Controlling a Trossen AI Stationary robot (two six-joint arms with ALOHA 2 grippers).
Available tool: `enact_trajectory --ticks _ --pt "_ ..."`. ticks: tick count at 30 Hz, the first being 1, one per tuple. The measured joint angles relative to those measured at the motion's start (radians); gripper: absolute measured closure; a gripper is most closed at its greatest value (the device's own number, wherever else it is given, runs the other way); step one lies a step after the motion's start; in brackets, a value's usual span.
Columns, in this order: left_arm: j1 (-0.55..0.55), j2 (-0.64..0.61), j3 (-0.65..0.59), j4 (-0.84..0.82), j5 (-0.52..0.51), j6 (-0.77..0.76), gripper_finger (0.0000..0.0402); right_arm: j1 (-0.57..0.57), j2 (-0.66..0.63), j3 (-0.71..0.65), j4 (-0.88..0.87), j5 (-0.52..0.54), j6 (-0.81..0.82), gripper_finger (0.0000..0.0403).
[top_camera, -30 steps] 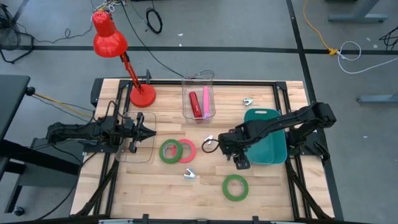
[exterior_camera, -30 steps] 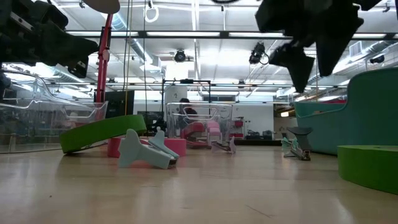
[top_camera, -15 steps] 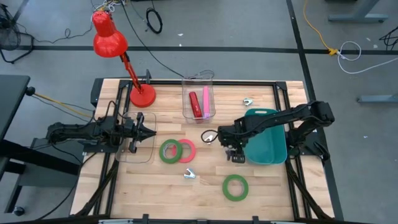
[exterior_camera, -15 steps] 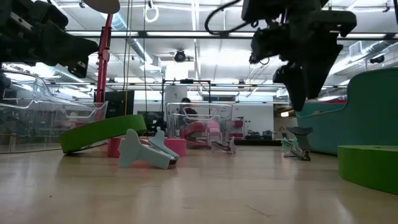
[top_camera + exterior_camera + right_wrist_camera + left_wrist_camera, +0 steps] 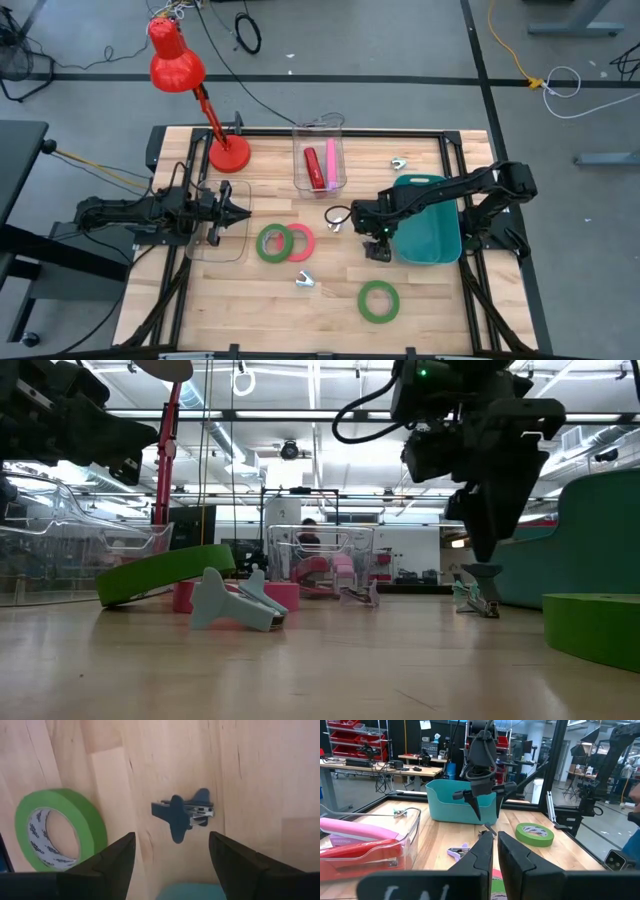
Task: Pick and place Stapler, Stapler remover, tape
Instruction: Put the blue staple remover into the blue bin
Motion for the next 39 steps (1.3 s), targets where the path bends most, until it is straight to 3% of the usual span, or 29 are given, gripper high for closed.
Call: enact_trajectory --ticks 18,39 --pt "0.000 0.000 0.000 0.000 0.000 0.000 0.0371 -0.005 0.072 -0.001 -0.002 -0.026 -0.001 0.0161" --pt "0.000 0.000 0.000 0.000 0.000 0.000 0.0371 -0.005 0.072 -0.001 0.025 -0.034 0.026 0.0340"
